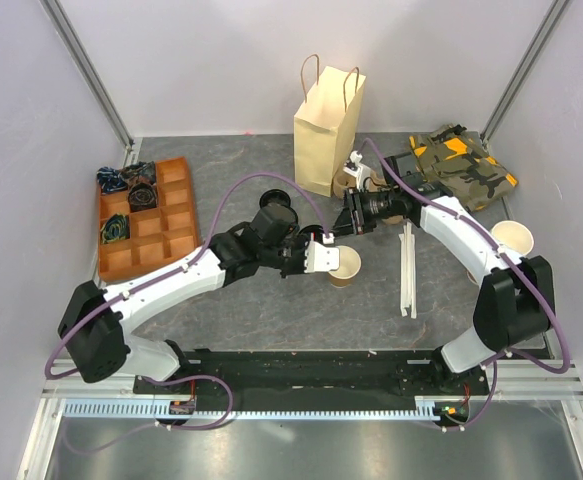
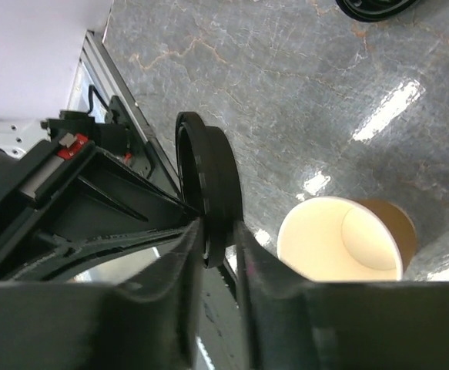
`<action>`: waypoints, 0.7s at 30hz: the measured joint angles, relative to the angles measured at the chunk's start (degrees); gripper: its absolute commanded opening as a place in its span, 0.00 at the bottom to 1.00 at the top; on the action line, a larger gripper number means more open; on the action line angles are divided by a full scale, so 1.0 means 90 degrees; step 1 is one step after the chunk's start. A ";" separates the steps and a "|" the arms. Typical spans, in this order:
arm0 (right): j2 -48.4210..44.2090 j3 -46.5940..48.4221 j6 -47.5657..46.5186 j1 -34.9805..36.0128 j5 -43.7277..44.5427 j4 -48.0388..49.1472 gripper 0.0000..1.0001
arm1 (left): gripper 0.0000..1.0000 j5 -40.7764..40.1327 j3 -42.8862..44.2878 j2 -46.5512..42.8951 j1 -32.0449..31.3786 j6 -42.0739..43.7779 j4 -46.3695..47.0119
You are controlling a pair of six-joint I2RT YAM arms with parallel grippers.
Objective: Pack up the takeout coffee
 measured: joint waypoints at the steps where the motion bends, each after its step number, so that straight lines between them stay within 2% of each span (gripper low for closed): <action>1: 0.0005 0.0000 -0.0007 -0.0002 0.0007 0.0005 0.11 | 0.02 -0.0002 0.0002 0.0005 0.0000 0.0000 -0.0007; 3: 0.0005 0.0000 0.0017 -0.0007 0.0017 0.0010 0.01 | 0.11 -0.0012 0.0024 0.0012 0.0000 -0.0007 -0.0015; 4: 0.0007 0.0000 0.0034 -0.0015 0.0019 0.0017 0.00 | 0.17 -0.0024 0.0039 0.0017 0.0002 -0.0024 -0.0027; 5: 0.0007 0.0005 0.0046 -0.0015 0.0024 0.0019 0.00 | 0.32 -0.0046 0.0061 0.0019 0.0000 -0.0049 -0.0053; 7: 0.0007 0.0012 0.0032 -0.0015 0.0024 0.0015 0.00 | 0.45 -0.0073 0.0153 0.0022 0.0002 -0.0197 -0.0187; 8: 0.0007 0.0032 0.0000 -0.0015 0.0034 -0.0019 0.00 | 0.75 -0.0066 0.0243 0.0022 0.0044 -0.0308 -0.0270; 9: 0.0010 0.0049 -0.0015 -0.0017 0.0044 -0.0051 0.00 | 0.91 -0.0027 0.0342 0.0022 0.0087 -0.0415 -0.0367; 10: 0.0010 0.0073 -0.0041 -0.0046 0.0046 -0.0085 0.00 | 0.99 0.0151 0.0500 0.0007 0.0206 -0.0629 -0.0493; 12: 0.0010 0.0119 -0.0095 -0.0121 0.0044 -0.0136 0.00 | 1.00 0.0471 0.0736 -0.0046 0.0602 -0.1015 -0.0644; 15: 0.0010 0.0134 -0.0138 -0.0474 0.0046 -0.0187 0.00 | 1.00 0.1214 0.1037 -0.0155 0.1807 -0.2183 -0.0692; 18: 0.0007 0.0134 -0.0168 -0.0867 0.0061 -0.0233 0.00 | 0.91 0.1525 0.1112 -0.0138 0.2919 -0.3378 -0.0629; 19: 0.0007 0.0134 -0.0170 -0.0976 0.0075 -0.0233 0.00 | 0.83 0.1549 0.1112 -0.0073 0.3240 -0.3774 -0.0627; 21: 0.0007 0.0134 -0.0172 -0.1200 0.0095 -0.0238 0.00 | 0.76 0.1600 0.1098 0.0214 0.3667 -0.4571 -0.0580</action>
